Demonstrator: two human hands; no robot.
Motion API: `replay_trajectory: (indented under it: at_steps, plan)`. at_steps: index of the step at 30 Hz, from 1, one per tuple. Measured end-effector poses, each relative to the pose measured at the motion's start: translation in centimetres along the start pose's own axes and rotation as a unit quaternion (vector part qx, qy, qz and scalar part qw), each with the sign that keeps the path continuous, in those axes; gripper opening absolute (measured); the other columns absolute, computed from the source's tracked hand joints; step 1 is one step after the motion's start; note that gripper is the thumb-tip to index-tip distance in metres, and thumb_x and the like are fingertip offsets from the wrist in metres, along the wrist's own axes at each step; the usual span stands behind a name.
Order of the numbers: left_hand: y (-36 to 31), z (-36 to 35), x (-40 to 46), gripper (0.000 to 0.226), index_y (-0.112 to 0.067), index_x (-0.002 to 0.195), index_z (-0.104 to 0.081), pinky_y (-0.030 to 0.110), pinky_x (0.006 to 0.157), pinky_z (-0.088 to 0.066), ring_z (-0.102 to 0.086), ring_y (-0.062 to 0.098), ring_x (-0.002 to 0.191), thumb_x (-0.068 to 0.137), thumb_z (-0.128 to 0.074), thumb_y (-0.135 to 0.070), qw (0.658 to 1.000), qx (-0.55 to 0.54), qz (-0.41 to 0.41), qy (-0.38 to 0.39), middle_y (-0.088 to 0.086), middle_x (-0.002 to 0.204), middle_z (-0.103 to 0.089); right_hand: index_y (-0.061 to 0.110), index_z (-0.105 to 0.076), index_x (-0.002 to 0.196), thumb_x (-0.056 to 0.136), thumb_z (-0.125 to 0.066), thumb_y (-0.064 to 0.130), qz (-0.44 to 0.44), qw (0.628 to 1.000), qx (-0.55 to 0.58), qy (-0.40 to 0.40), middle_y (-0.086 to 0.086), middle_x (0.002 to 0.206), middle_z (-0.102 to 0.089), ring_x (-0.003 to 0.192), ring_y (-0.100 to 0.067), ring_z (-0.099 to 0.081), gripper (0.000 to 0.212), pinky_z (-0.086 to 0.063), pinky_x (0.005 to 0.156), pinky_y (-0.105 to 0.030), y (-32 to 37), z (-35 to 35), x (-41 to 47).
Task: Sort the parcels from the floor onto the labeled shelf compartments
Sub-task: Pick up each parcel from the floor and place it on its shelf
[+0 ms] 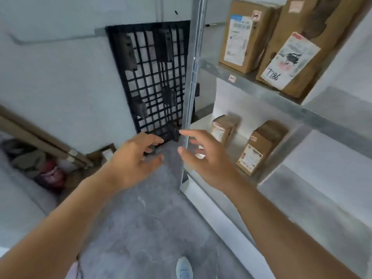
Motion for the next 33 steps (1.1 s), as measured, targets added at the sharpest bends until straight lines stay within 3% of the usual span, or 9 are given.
replay_trajectory:
  at_steps: [3,8,10,12,14,21,24,29,33]
  plan:
    - [5.9,1.2,2.2,0.063,-0.022,0.131,-0.064,0.042,0.085,-0.059,-0.065,0.013,0.098,0.081,-0.057,-0.058,0.997,0.017,0.065,-0.023,-0.012,0.109,-0.057,0.033,-0.064,0.135,0.096,-0.071,0.032,0.006,0.998,0.028,0.051,0.021,0.132,-0.060,0.126,0.000,-0.057,0.040,-0.053,0.103,-0.039,-3.3,-4.6,6.3]
    - [15.3,4.1,5.2,0.074,-0.017,0.130,-0.066,0.040,0.086,-0.058,-0.067,0.022,0.098,0.074,-0.049,-0.063,0.984,0.015,0.168,-0.057,0.002,0.112,-0.064,0.033,-0.065,0.134,0.098,-0.069,0.034,0.007,0.989,0.055,0.141,0.022,0.134,-0.059,0.125,0.002,-0.057,0.036,-0.054,0.104,-0.036,-6.1,-12.8,16.2]
    - [18.9,5.4,6.2,0.064,-0.018,0.130,-0.066,0.037,0.087,-0.058,-0.068,0.020,0.101,0.079,-0.057,-0.055,0.976,0.016,0.209,-0.055,0.003,0.114,-0.065,0.034,-0.065,0.132,0.098,-0.070,0.033,-0.005,0.982,0.063,0.176,0.022,0.133,-0.059,0.124,0.002,-0.057,0.035,-0.055,0.103,-0.036,-6.6,-16.2,19.5]
    - [23.1,6.4,7.1,0.046,-0.019,0.133,-0.065,0.027,0.086,-0.056,-0.065,0.013,0.101,0.089,-0.067,-0.035,0.968,0.015,0.246,-0.047,0.000,0.117,-0.062,0.035,-0.066,0.131,0.098,-0.070,0.034,-0.010,0.976,0.064,0.209,0.022,0.132,-0.059,0.125,0.001,-0.057,0.034,-0.054,0.104,-0.037,-7.2,-19.7,22.7]
    - [27.5,7.5,8.1,0.041,-0.023,0.135,-0.063,0.018,0.085,-0.051,-0.063,0.008,0.102,0.094,-0.069,-0.023,0.963,0.010,0.265,-0.053,-0.003,0.120,-0.060,0.037,-0.066,0.130,0.098,-0.068,0.035,-0.014,0.970,0.056,0.235,0.023,0.133,-0.058,0.125,0.003,-0.057,0.032,-0.054,0.104,-0.036,-7.9,-23.5,26.1]
    - [44.9,11.2,14.1,0.037,-0.029,0.131,-0.063,0.042,0.096,-0.056,-0.064,0.015,0.109,0.095,-0.069,-0.025,0.953,-0.026,0.300,-0.041,-0.003,0.123,-0.060,0.038,-0.067,0.125,0.099,-0.068,0.035,-0.082,0.961,0.045,0.260,0.022,0.132,-0.059,0.124,0.001,-0.057,0.026,-0.053,0.105,-0.036,-11.8,-37.5,37.3]
    - [51.1,12.2,16.5,0.036,-0.031,0.132,-0.062,0.040,0.097,-0.055,-0.062,0.014,0.114,0.096,-0.067,-0.027,0.948,-0.042,0.314,-0.024,-0.004,0.125,-0.059,0.037,-0.065,0.128,0.099,-0.066,0.035,-0.124,0.951,0.041,0.281,0.019,0.134,-0.059,0.124,0.002,-0.057,0.030,-0.052,0.103,-0.028,-13.4,-43.1,41.0]
    - [59.0,13.1,20.9,0.042,-0.028,0.140,-0.058,0.031,0.095,-0.052,-0.060,0.011,0.114,0.099,-0.065,-0.028,0.940,-0.053,0.336,0.013,-0.002,0.131,-0.059,0.032,-0.064,0.129,0.099,-0.065,0.033,-0.157,0.945,0.053,0.280,0.015,0.130,-0.063,0.119,0.002,-0.060,0.030,-0.048,0.085,-0.007,-15.6,-49.1,47.6]
    - [65.2,12.8,24.8,0.041,-0.026,0.140,-0.057,0.032,0.095,-0.054,-0.062,0.009,0.110,0.100,-0.064,-0.029,0.933,-0.048,0.354,0.041,-0.001,0.130,-0.060,0.032,-0.064,0.128,0.098,-0.065,0.034,-0.183,0.940,0.059,0.283,0.015,0.131,-0.062,0.117,0.001,-0.061,0.029,-0.052,0.089,-0.017,-19.5,-53.3,53.3]
Point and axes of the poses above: each hand's wrist, its own x-axis towards the middle knuckle, its own z-axis out of the back of the hand, y = z × x, the point moved 5 cm from there along x, towards the middle knuckle
